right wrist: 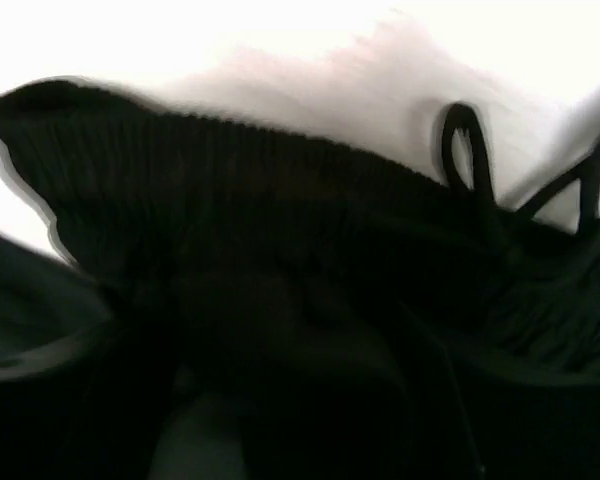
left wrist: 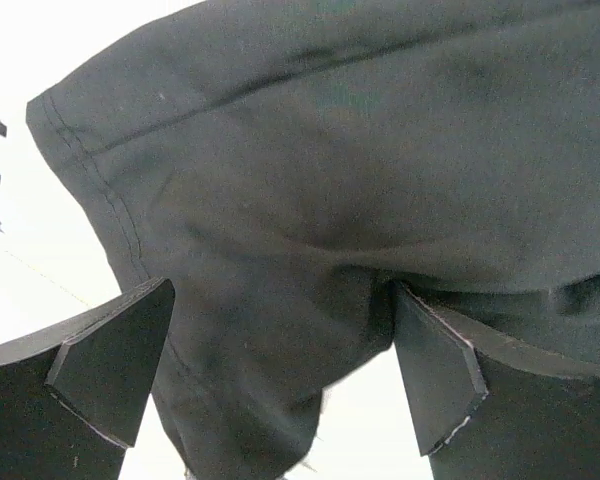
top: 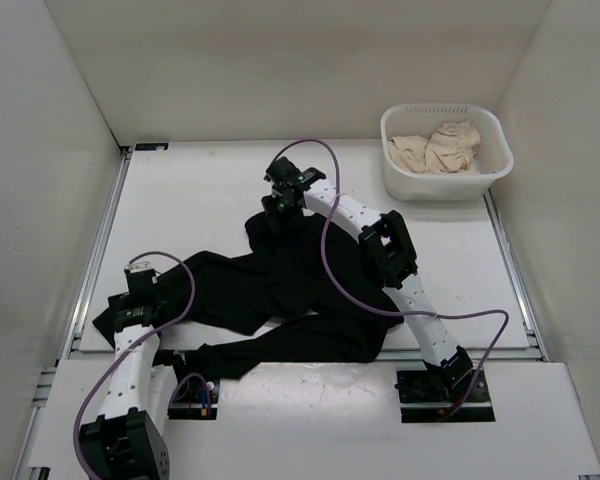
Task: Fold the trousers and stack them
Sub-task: Flatten the trousers out
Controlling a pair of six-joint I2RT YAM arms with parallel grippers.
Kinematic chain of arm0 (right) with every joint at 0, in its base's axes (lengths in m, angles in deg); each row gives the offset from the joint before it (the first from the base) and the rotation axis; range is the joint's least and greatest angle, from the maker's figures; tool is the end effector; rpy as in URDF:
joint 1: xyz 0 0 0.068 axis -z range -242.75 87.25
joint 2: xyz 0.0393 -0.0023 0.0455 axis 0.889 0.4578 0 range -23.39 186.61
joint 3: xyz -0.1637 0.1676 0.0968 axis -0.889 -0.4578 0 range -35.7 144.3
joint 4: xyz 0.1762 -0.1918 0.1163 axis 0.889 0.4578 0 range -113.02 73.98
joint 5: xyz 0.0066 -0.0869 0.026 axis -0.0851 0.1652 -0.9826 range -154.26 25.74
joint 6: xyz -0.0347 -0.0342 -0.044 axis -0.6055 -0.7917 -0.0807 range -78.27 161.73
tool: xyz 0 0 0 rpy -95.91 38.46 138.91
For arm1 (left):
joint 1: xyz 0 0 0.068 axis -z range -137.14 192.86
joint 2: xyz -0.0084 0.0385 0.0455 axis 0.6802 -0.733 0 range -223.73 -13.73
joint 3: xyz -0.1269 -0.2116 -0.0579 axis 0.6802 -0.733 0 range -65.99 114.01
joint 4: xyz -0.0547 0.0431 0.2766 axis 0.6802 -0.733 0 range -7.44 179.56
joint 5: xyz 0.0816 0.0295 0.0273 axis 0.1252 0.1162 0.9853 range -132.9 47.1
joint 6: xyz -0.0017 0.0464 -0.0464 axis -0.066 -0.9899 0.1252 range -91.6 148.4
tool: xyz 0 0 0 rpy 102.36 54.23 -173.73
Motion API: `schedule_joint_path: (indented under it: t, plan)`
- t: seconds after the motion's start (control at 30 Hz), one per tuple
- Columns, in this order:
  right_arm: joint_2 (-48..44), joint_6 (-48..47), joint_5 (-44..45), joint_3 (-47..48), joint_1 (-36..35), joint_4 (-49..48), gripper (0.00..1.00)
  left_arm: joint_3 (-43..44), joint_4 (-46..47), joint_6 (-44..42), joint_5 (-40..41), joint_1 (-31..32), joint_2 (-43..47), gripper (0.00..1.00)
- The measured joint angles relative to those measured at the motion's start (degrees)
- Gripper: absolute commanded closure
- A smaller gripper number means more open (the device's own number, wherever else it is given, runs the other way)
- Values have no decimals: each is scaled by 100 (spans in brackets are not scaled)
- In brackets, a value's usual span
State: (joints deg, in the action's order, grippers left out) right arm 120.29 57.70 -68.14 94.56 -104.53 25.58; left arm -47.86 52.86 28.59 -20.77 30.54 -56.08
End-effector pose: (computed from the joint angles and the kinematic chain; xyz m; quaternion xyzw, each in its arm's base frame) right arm 0.4095 0.3705 0.1428 -0.2245 0.9435 0.1454 0.1958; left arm 0.1620 0.0554 0.1152 -0.1514 0.9391 0.2108 0.2254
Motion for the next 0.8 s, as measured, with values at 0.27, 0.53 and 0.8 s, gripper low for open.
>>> schedule_joint_path:
  t: [0.27, 0.53, 0.8]
  plan:
    - [-190, 249, -146, 195, 15, -90, 100, -140, 531, -11, -44, 4, -415, 86]
    - [-2557, 966, -57, -216, 719, -957, 100, 966, 107, -35, -151, -92, -1329, 86]
    - [-6741, 1414, 804, -3722, 2483, -1307, 100, 2931, -50, -24, -483, -70, -2205, 56]
